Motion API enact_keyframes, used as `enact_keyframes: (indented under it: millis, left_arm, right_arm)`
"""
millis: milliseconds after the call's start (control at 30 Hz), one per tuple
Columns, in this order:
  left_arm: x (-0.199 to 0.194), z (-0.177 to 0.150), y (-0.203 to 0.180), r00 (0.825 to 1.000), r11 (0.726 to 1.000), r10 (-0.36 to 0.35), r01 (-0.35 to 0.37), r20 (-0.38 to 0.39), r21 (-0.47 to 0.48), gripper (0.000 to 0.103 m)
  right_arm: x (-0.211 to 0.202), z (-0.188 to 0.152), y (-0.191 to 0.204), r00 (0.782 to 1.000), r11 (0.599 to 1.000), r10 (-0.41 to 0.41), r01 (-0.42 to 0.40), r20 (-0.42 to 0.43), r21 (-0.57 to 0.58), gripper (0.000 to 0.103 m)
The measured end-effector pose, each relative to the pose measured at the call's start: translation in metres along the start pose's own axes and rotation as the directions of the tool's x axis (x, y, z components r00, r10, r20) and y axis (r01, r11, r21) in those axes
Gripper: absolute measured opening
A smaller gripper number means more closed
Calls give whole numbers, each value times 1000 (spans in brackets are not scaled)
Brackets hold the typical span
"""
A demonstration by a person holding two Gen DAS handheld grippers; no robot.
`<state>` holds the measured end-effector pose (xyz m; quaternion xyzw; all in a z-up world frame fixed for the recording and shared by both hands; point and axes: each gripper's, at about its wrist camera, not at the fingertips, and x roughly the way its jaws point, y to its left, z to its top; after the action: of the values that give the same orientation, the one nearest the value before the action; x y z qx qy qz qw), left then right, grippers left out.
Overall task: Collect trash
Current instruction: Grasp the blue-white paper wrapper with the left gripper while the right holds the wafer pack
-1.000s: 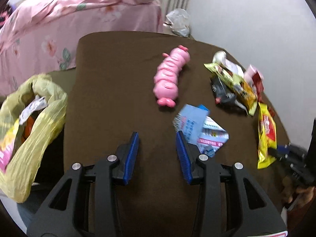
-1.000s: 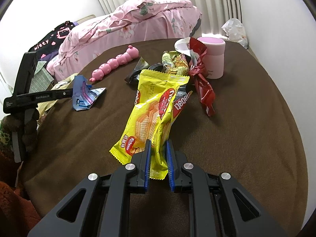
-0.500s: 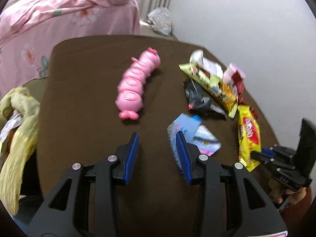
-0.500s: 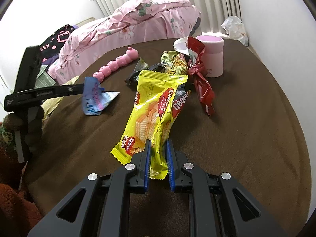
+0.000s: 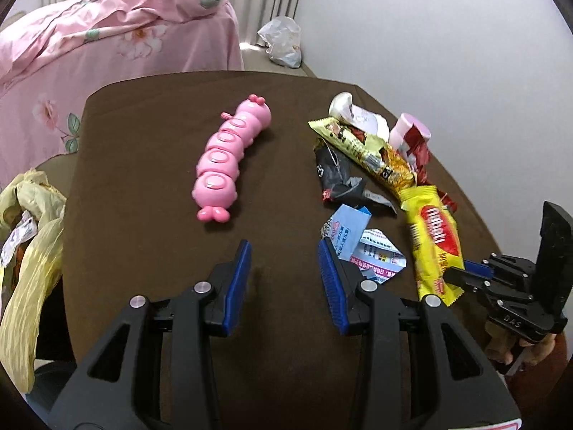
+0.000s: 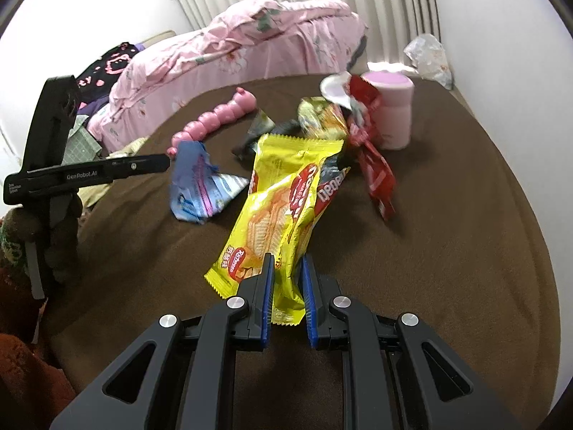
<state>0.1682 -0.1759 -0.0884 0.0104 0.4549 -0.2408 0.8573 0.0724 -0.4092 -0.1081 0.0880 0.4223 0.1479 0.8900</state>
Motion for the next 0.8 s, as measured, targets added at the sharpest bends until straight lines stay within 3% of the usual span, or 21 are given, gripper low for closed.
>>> enact_keyframes:
  millis: [167, 267, 333, 600, 700, 800]
  left_arm:
    - [-7, -3, -3, 998, 999, -52, 52, 20, 6, 37]
    - [-5, -9, -16, 997, 995, -77, 76, 11, 69, 39]
    - [-3, -13, -29, 998, 988, -65, 63, 9, 139, 40]
    - [18, -19, -67, 999, 947, -14, 23, -31, 319, 43]
    - [36, -19, -74, 996, 939, 37, -5, -87, 343, 43]
    - [42, -17, -82, 995, 929, 52, -16, -88, 369, 44]
  right_arm:
    - [10, 18, -7, 1000, 998, 30, -30, -5, 49, 16]
    - [15, 19, 0, 999, 1000, -12, 11, -38, -11, 15]
    - [10, 17, 4, 1000, 999, -6, 5, -27, -40, 7]
    - [-17, 11, -16, 999, 999, -19, 17, 39, 32, 5]
    - [-19, 9, -21, 999, 998, -25, 23, 47, 51, 5]
    - [-17, 8, -23, 998, 998, -31, 28, 49, 56, 5]
